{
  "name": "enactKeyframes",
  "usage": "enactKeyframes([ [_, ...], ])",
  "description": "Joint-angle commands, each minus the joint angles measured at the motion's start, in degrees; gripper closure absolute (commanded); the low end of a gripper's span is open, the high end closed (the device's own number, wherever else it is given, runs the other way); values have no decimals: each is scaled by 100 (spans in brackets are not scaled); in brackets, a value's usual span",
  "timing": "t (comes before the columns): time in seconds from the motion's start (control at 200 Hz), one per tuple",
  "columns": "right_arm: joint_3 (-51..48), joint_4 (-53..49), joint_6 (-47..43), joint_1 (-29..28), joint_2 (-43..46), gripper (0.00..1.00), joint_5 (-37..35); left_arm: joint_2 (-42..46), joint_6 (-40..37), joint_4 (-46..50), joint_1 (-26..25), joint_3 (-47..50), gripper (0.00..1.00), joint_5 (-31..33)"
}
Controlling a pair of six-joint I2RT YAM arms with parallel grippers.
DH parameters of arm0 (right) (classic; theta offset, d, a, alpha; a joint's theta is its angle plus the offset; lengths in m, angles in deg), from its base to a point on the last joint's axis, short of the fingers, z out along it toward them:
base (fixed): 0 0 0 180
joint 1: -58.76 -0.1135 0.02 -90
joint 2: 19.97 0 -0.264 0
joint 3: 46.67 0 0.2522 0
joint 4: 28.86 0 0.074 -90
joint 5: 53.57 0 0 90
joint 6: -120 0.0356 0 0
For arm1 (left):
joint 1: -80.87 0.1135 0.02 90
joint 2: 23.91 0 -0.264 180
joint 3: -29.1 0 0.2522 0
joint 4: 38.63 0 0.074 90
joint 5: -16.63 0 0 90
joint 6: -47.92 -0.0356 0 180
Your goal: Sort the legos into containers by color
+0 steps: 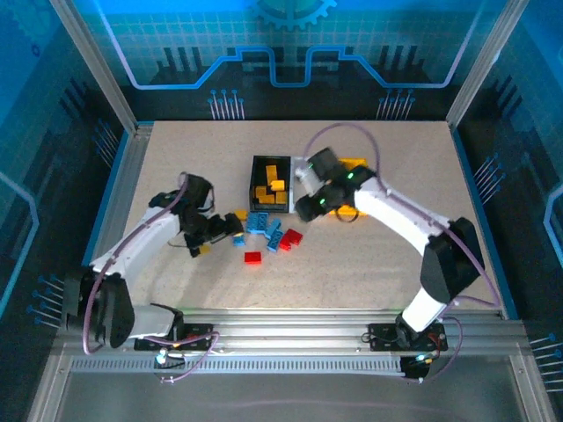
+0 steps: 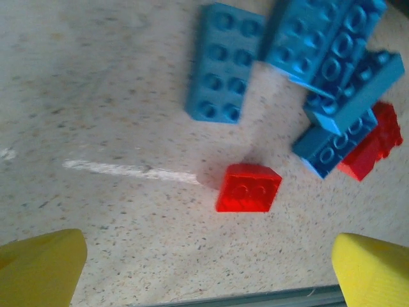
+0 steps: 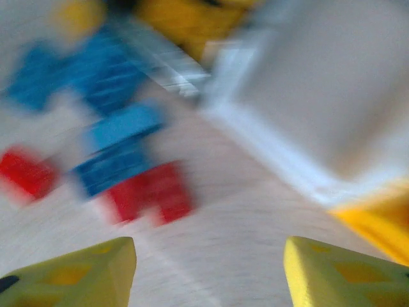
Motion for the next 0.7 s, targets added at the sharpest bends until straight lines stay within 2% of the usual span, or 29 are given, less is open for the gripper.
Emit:
enactKeyframes([
  [0.0,-595,438,-1387,-724,191,34,858,509,407,-112,598,479,1,-555],
  [0.11,-1237,1606,-2162,-1304,167,33,1230,828,524,-138,1027,726,1,-771],
  [0.18,-1321,2010,-2526,-1495,-85,32,1353,1033,613,-158,1195,824,1,-891],
  [0.295,-941,2050,-2962,-1641,-722,29,1428,1152,661,-173,1307,940,1,-1064],
  [0.41,-605,2284,-2999,-1759,-1180,26,1106,1242,644,-153,1321,1012,1,-1090],
  [0.695,190,1905,-3130,-1924,-2096,23,784,1380,508,-28,1342,1064,1,-1100],
])
